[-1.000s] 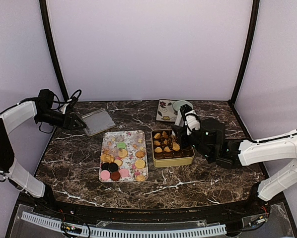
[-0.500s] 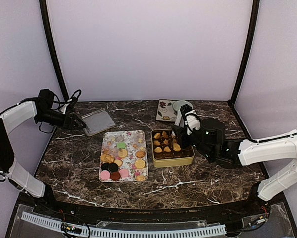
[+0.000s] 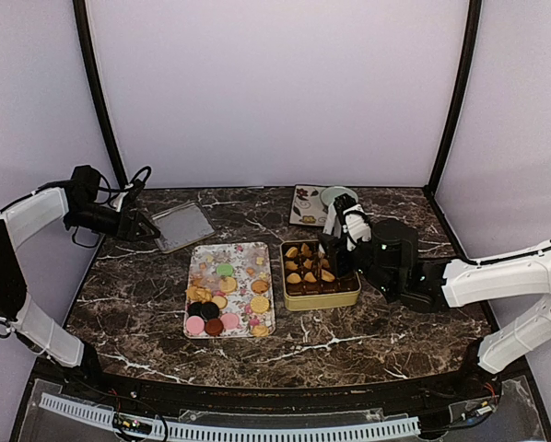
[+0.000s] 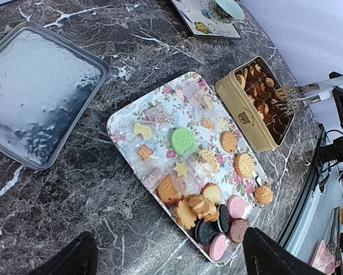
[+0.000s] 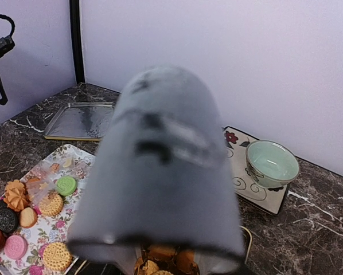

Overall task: Pack the cookies
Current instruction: Place the fake cookies in the empty pocket of the box.

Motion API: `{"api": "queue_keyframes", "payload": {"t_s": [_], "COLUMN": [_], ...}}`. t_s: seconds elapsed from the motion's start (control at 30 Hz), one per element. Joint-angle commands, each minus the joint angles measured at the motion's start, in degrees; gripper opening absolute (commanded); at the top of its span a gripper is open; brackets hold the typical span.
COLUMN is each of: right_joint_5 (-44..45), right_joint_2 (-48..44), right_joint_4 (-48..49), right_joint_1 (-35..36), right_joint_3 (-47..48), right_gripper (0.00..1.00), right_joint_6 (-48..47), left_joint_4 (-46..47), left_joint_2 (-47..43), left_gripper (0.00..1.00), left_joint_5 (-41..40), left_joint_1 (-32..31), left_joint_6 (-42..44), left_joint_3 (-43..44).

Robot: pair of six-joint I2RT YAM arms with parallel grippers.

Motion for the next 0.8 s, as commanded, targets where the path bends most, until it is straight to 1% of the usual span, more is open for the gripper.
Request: {"api": "queue_keyframes", "payload": {"t_s": [0.0,0.17,0.3,0.53,0.77], "right_joint_5": [-0.15,-0.41,-1.43,-2.59,-6.42], "right_joint_2": [-0.65,-3.47,-4.59,-3.99,-3.73], "right_joint_4": [2.61,0.48,-0.24,-0.83,-2.23], "right_joint_1": [-0.45,-0.44,-0.43,-0.44,-0.4], "right_joint_3": [1.99,4.77,5.07,4.01,4.1], "right_gripper": [0.44,0.43,0.4,0.34,0.33], "right_joint_6": [-1.01,-3.07,-3.13,-1.66,-0.34], "left_joint_4": [-1.28,-1.24,-1.19,-1.24,-1.29], "left_joint_2": [-1.82,-1.69,-1.7,-1.85,-1.85], "left_gripper": [0.9,0.9,0.9,0.9,0.9], "left_joint_5": [1.08,1.04,1.03,1.02,0.96], "left_joint_1": [0.33,0.36,0.31,0.36,0.37], "left_joint_6": [0.18,0.2,0.22,0.39,0.43], "left_joint_3": [1.23,1.24,1.02,0.87,0.78]}}
